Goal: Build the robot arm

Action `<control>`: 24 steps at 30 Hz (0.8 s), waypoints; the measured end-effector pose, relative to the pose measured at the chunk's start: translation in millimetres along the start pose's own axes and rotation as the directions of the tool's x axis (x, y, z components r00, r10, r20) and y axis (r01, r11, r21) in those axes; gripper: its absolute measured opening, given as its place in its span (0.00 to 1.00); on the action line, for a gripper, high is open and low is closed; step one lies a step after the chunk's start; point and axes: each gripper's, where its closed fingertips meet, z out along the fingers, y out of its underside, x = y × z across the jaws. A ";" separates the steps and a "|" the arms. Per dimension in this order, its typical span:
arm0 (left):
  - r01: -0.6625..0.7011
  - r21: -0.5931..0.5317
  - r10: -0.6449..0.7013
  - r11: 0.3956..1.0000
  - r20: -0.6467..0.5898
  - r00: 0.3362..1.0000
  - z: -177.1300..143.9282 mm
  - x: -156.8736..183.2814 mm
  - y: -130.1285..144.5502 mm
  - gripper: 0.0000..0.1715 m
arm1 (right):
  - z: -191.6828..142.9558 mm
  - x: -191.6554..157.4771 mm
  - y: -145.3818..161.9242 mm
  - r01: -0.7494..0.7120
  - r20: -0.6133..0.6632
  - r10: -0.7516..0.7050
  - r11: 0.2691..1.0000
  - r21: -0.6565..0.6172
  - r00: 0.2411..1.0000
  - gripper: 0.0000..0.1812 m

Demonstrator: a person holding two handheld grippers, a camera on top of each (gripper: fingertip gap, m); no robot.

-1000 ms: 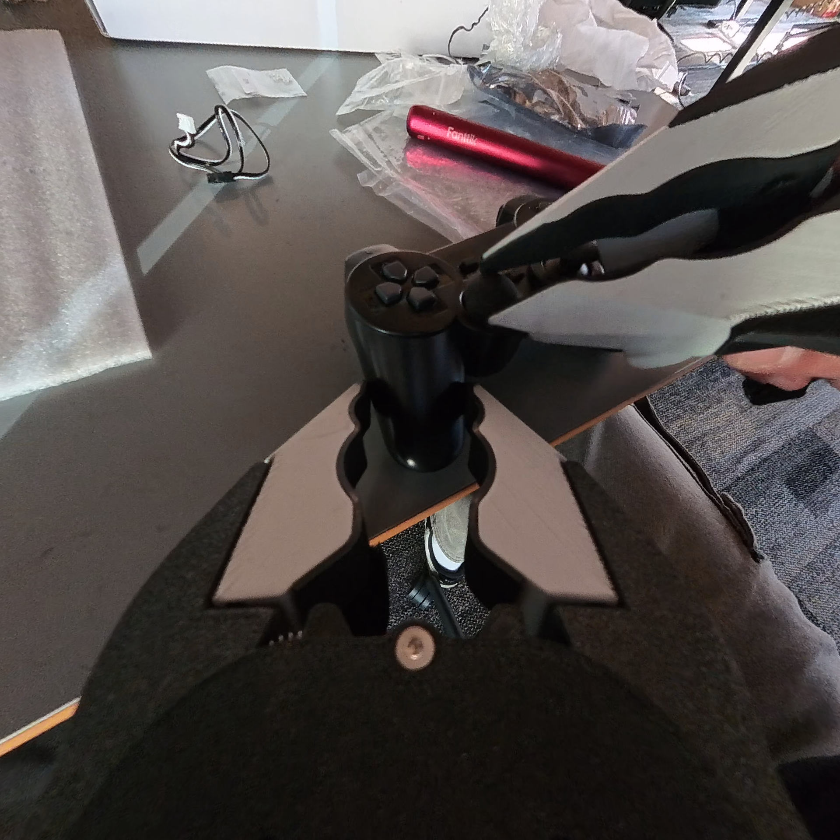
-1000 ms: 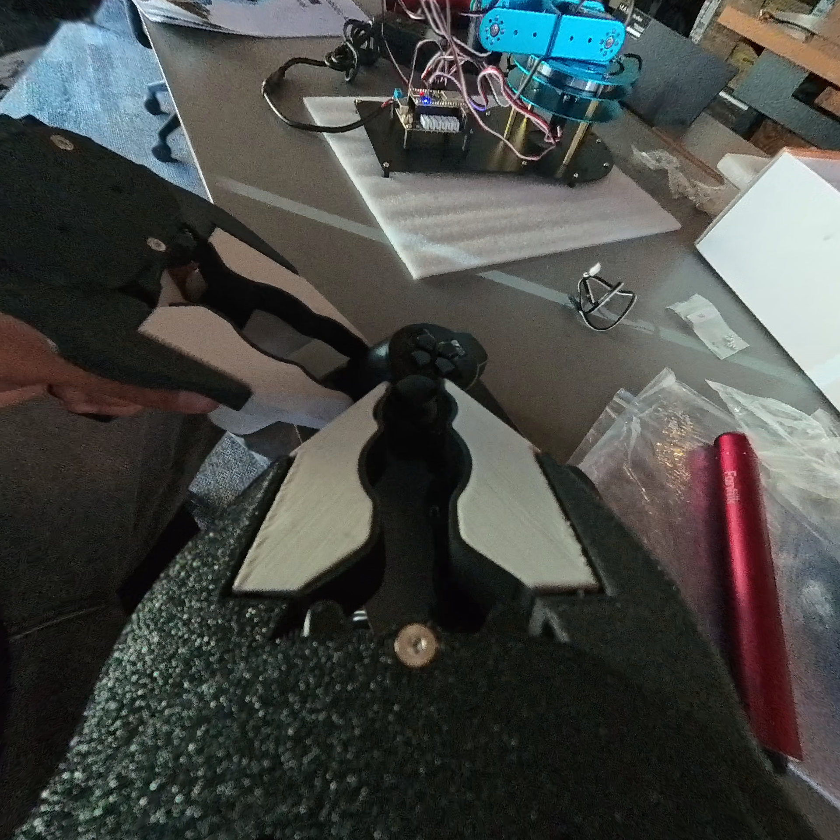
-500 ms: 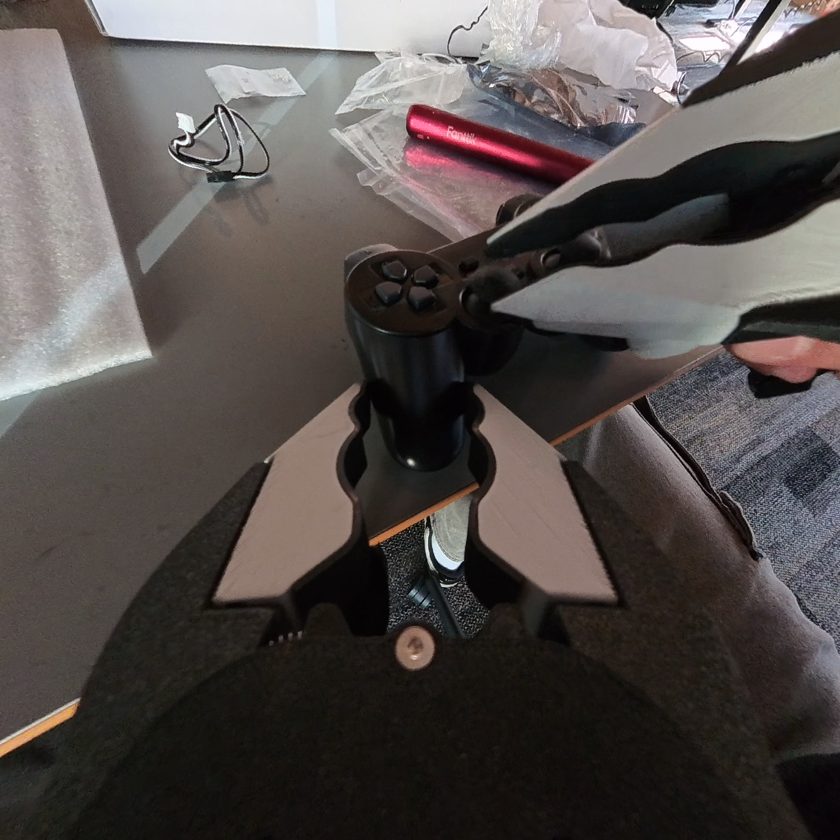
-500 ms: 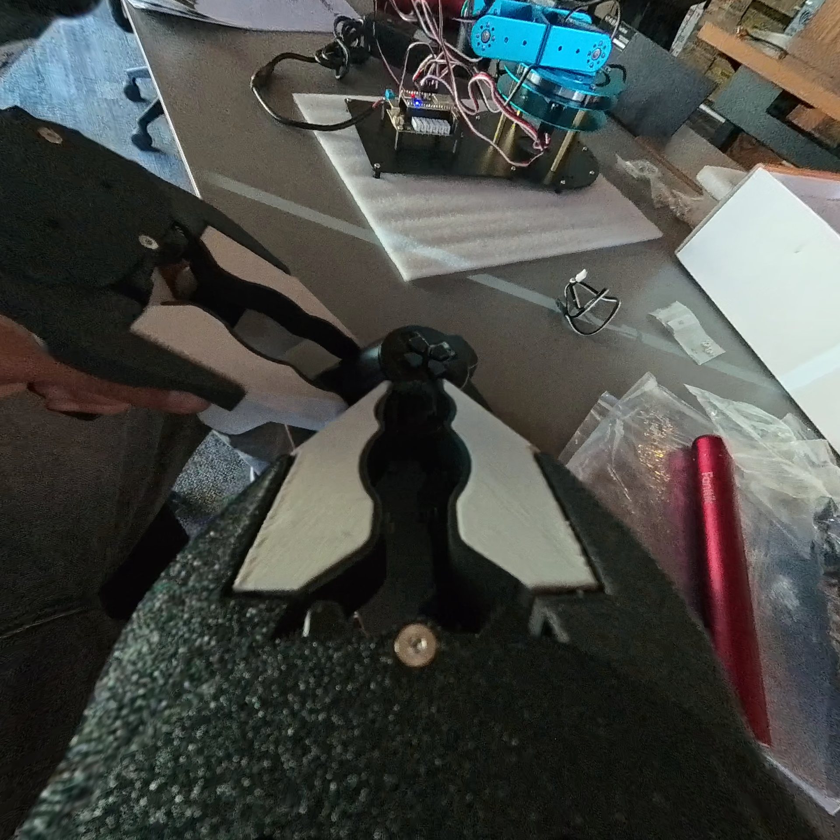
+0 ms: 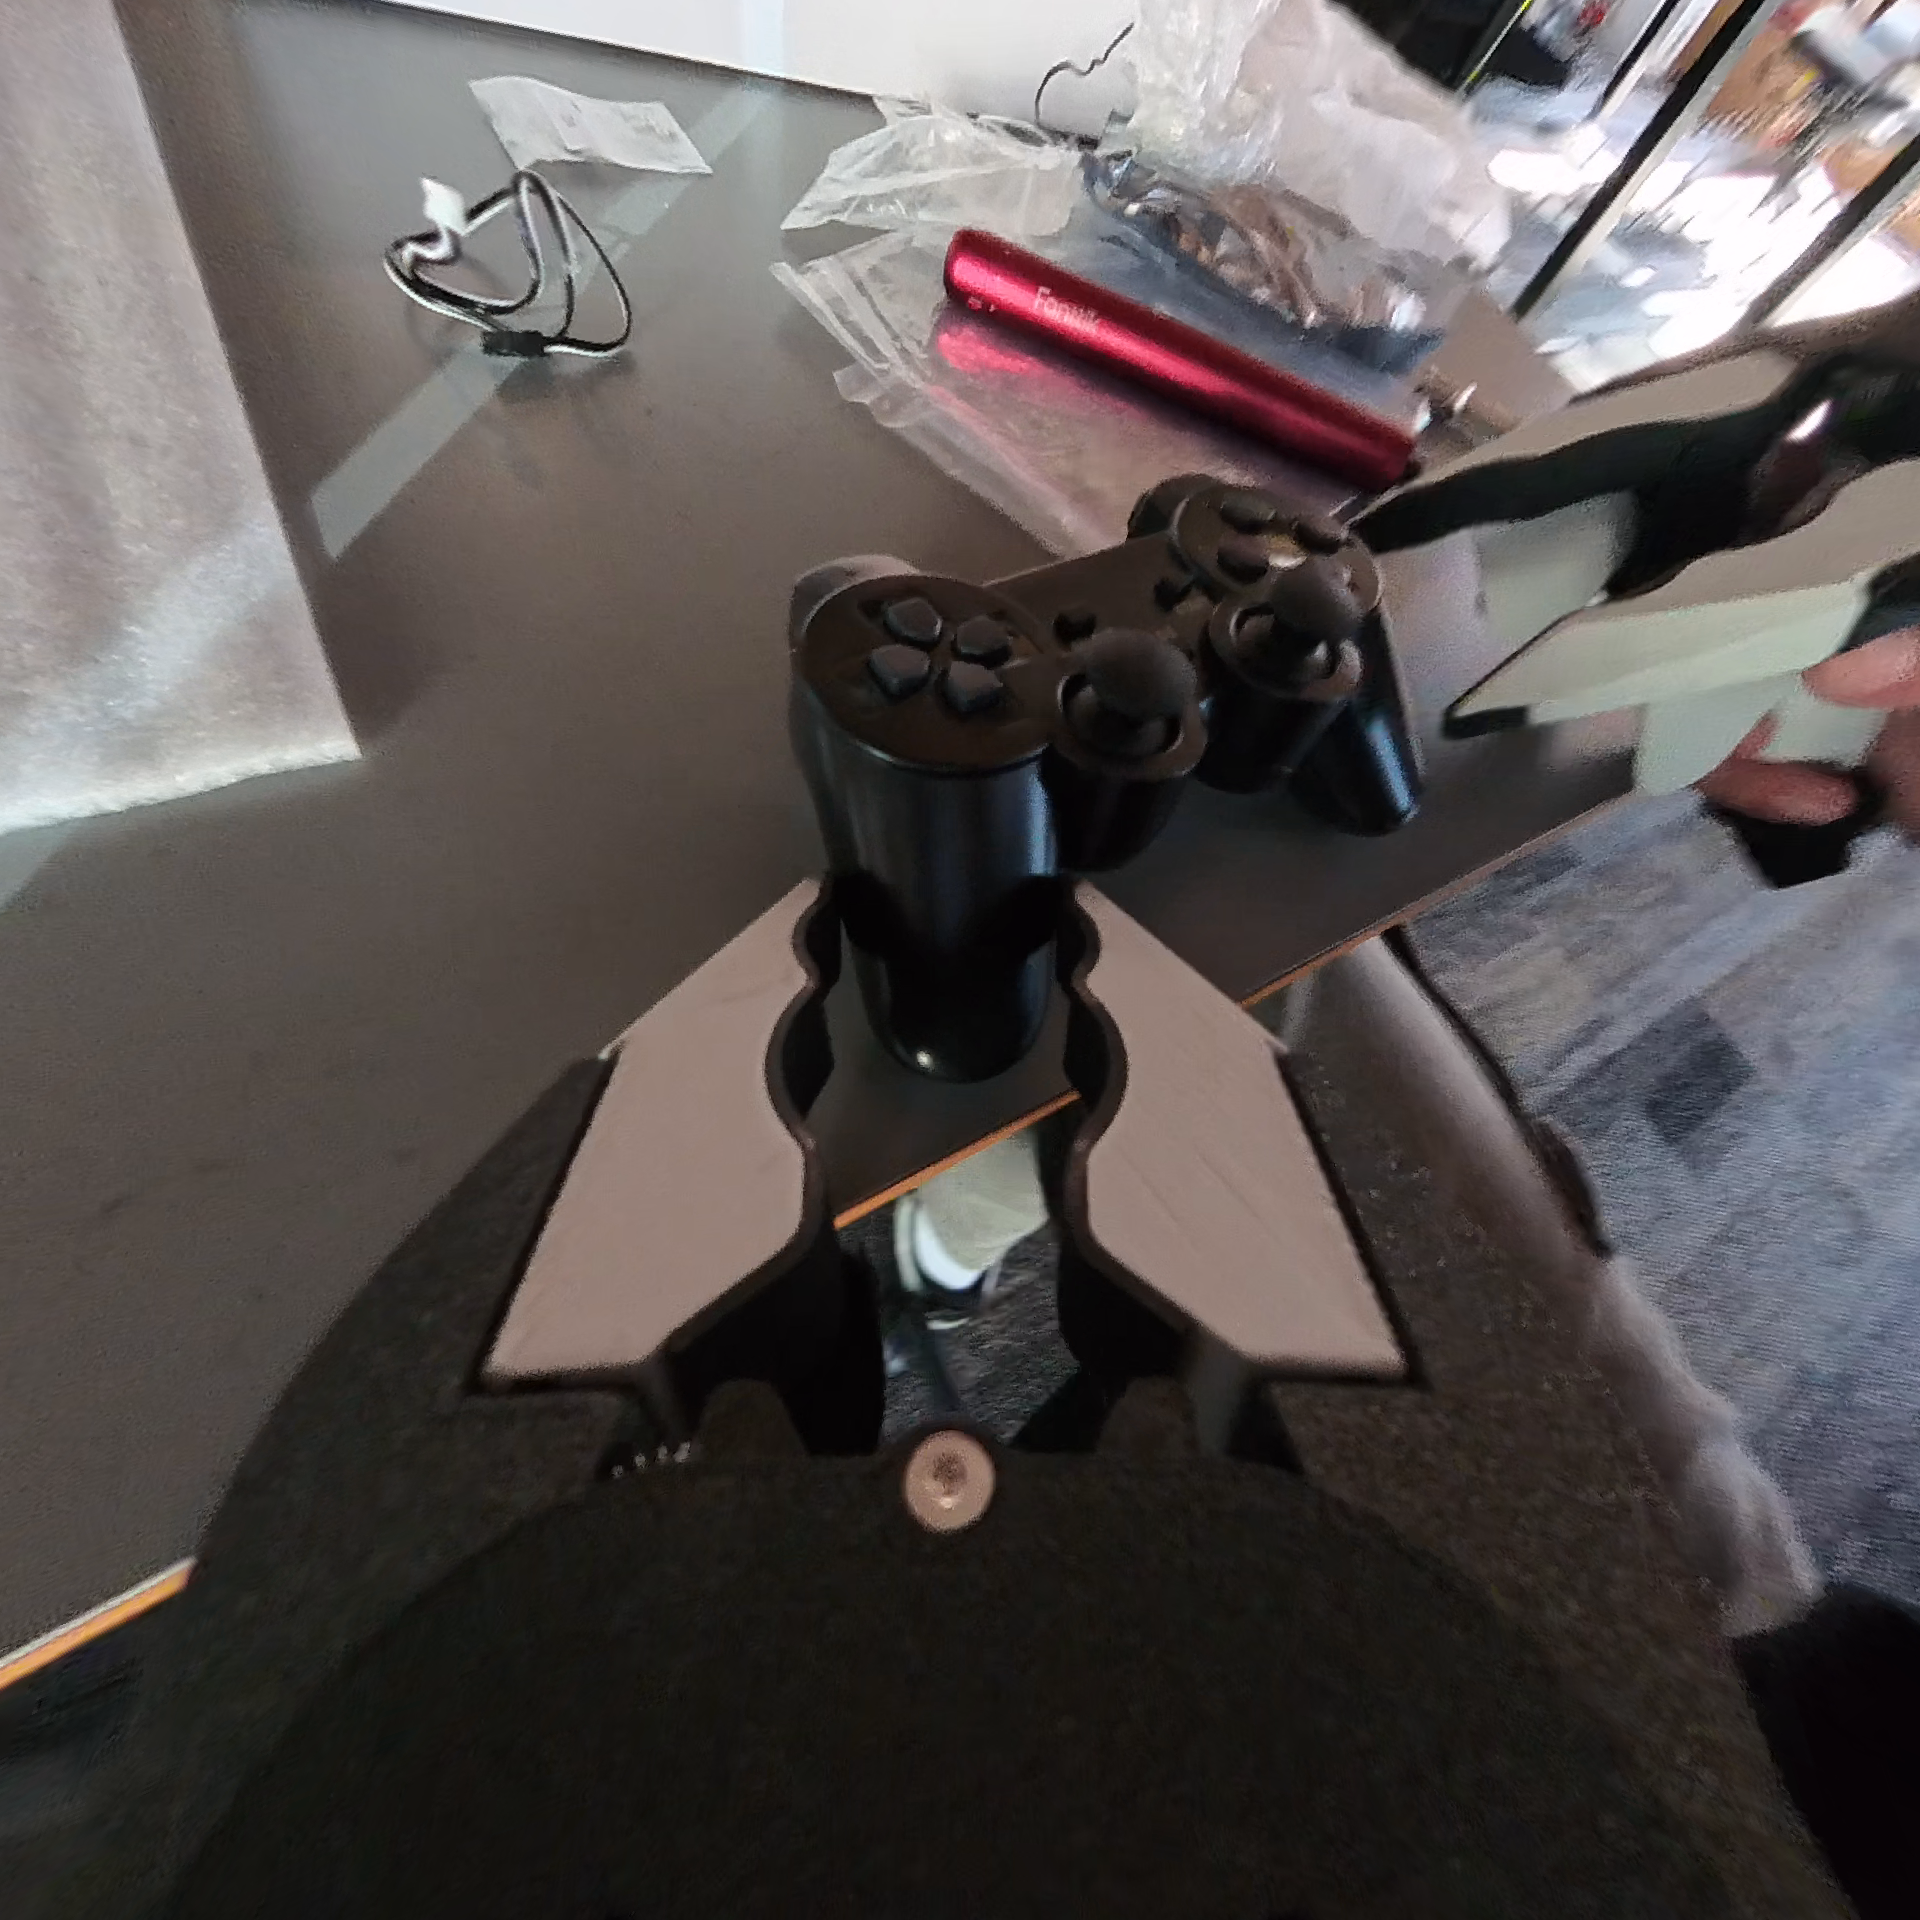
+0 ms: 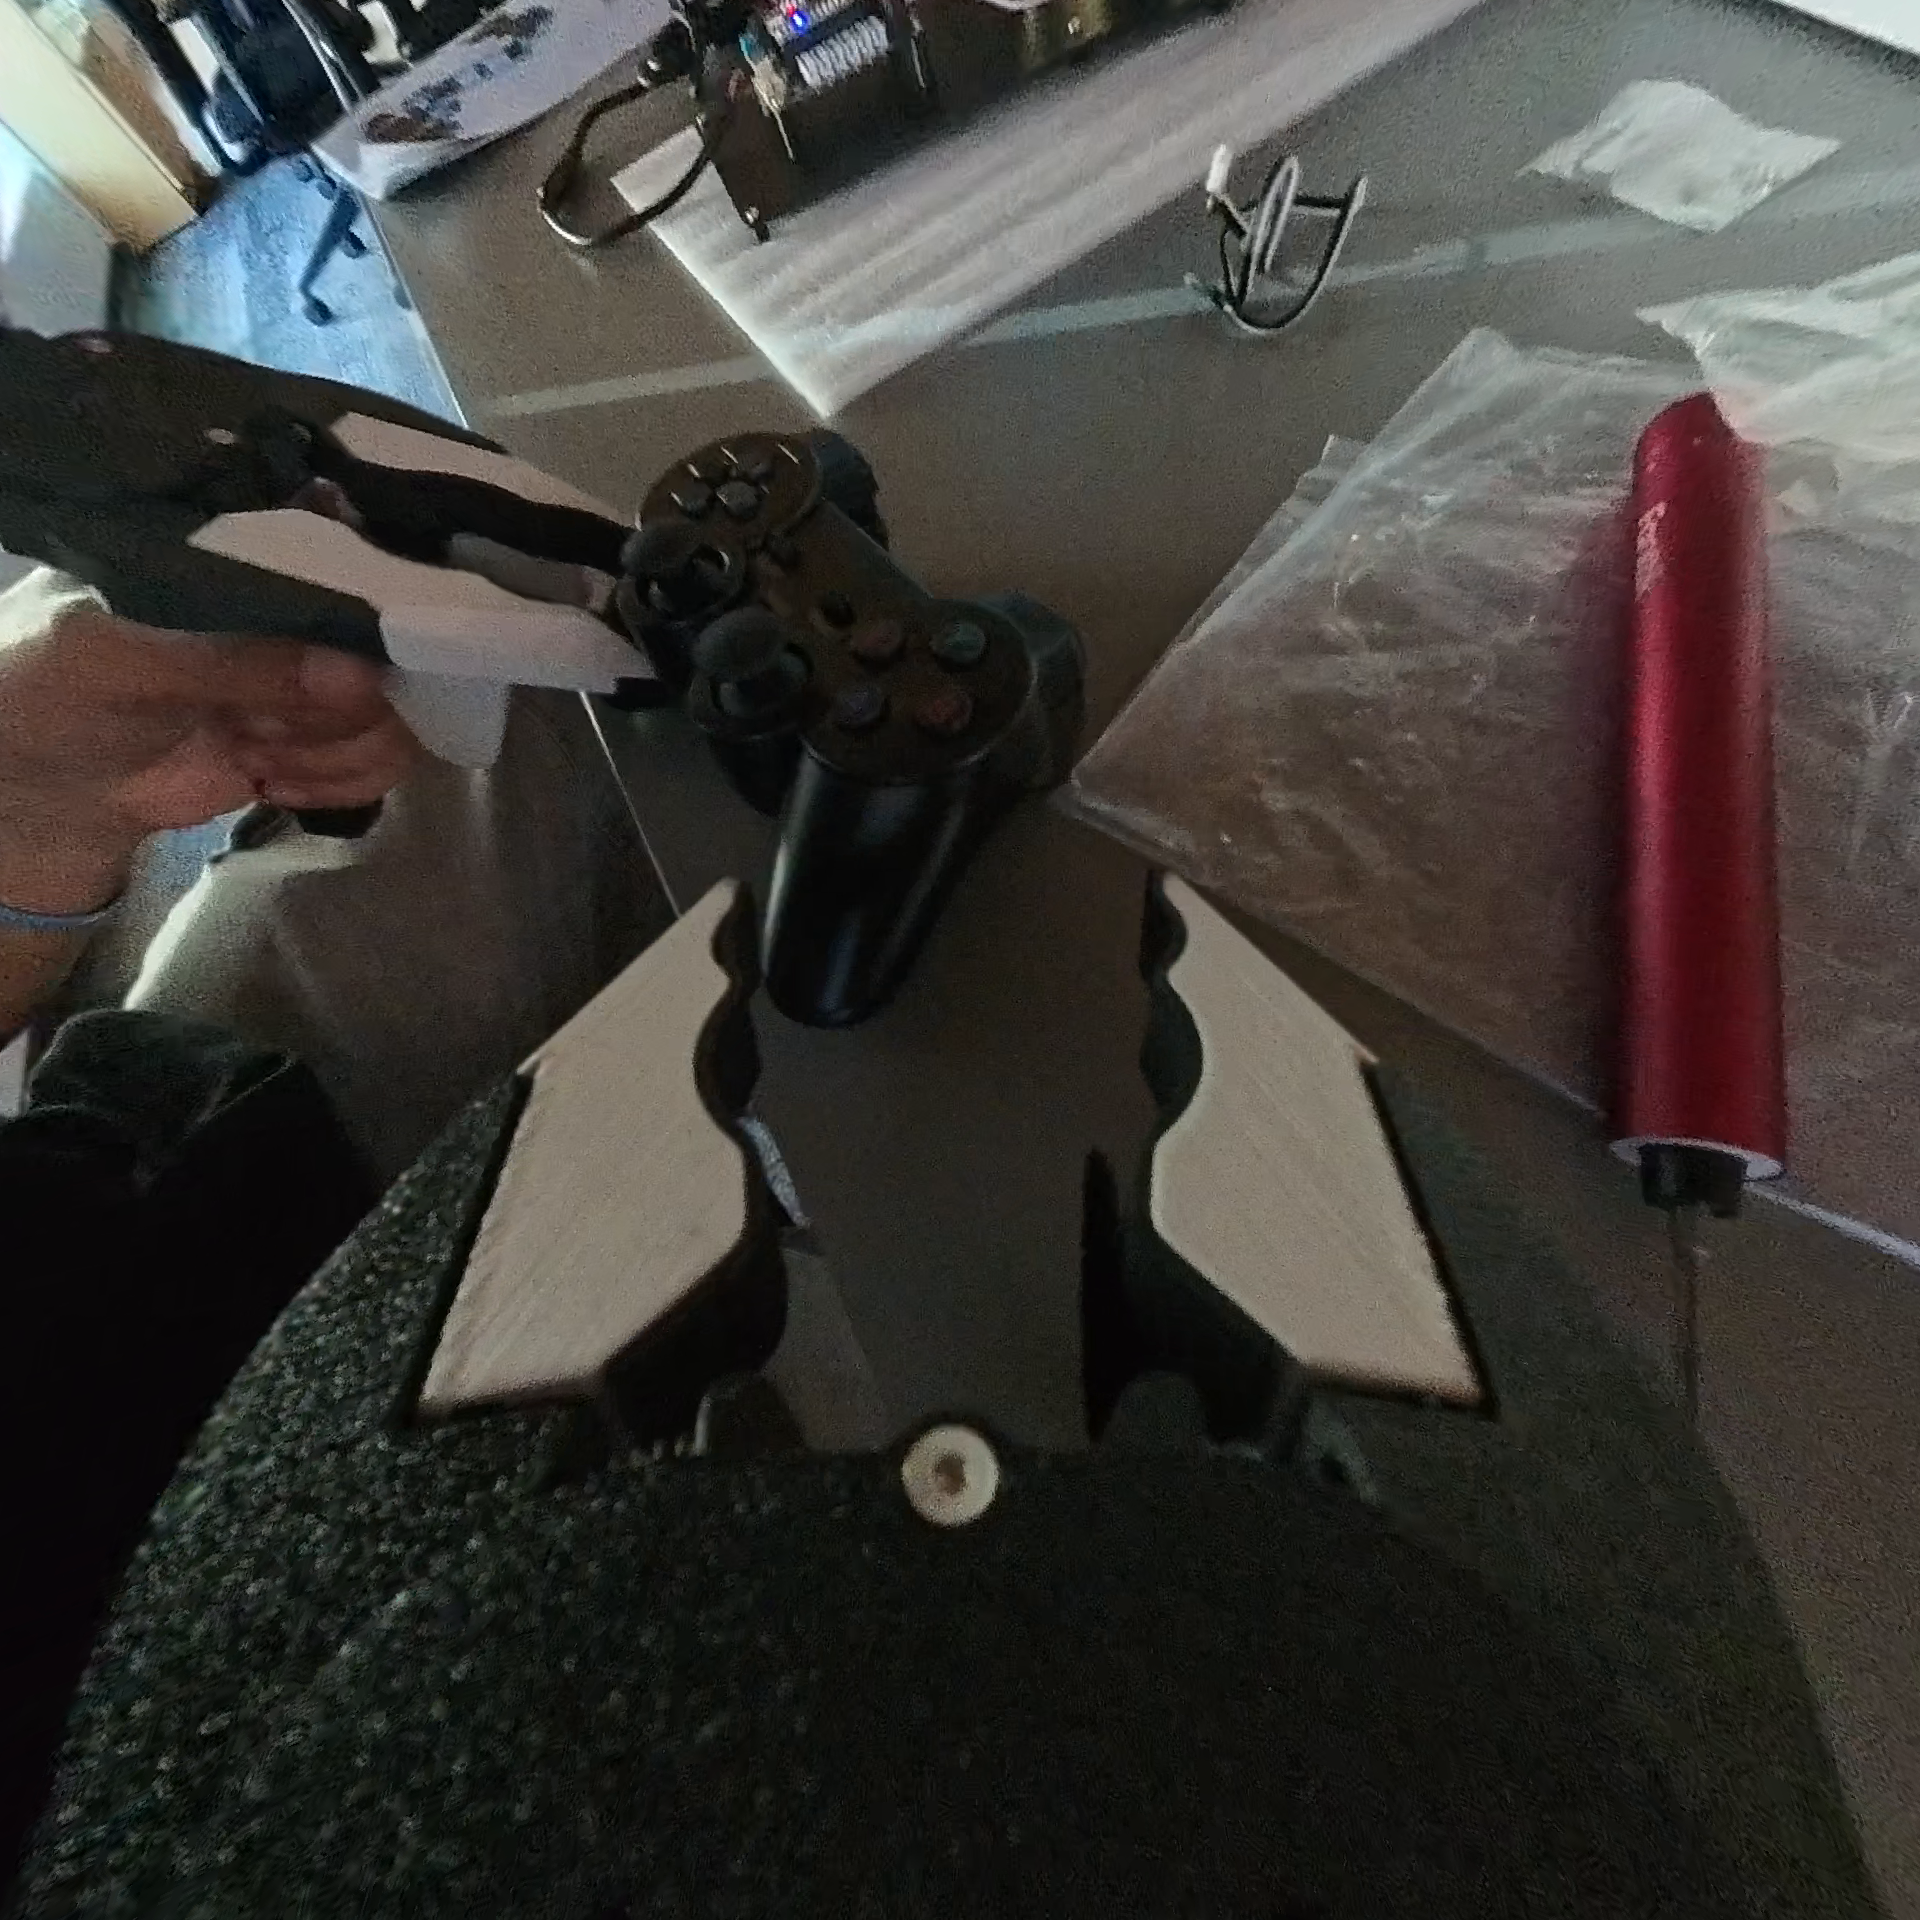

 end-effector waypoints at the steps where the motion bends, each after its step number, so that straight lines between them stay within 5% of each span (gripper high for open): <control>1: 0.044 0.006 -0.043 0.999 -0.038 0.998 -0.2 2.1 -1.7 0.24 | 0.2 -1.0 -2.3 0.012 0.000 -0.012 1.000 0.008 1.000 0.38; 6: 0.214 0.004 -0.206 0.977 -0.249 0.946 -2.2 8.1 -17.0 0.35 | 17.2 -0.8 3.9 0.093 -0.044 -0.097 0.992 -0.087 0.994 0.38; 11: 0.141 -0.018 -0.139 0.990 -0.316 0.938 -9.2 -6.7 -32.2 0.31 | 30.9 0.3 12.9 0.185 -0.100 -0.205 0.966 -0.182 0.974 0.30; 17: -0.120 -0.038 0.105 0.992 -0.278 0.955 3.8 -32.8 -53.3 0.24 | 31.3 0.9 12.6 0.187 -0.123 -0.209 0.967 -0.172 0.970 0.31; 24: -0.183 -0.121 0.139 0.976 -0.302 0.943 24.9 -26.6 -54.2 0.24 | 30.9 1.5 12.8 0.176 -0.130 -0.198 0.971 -0.164 0.972 0.31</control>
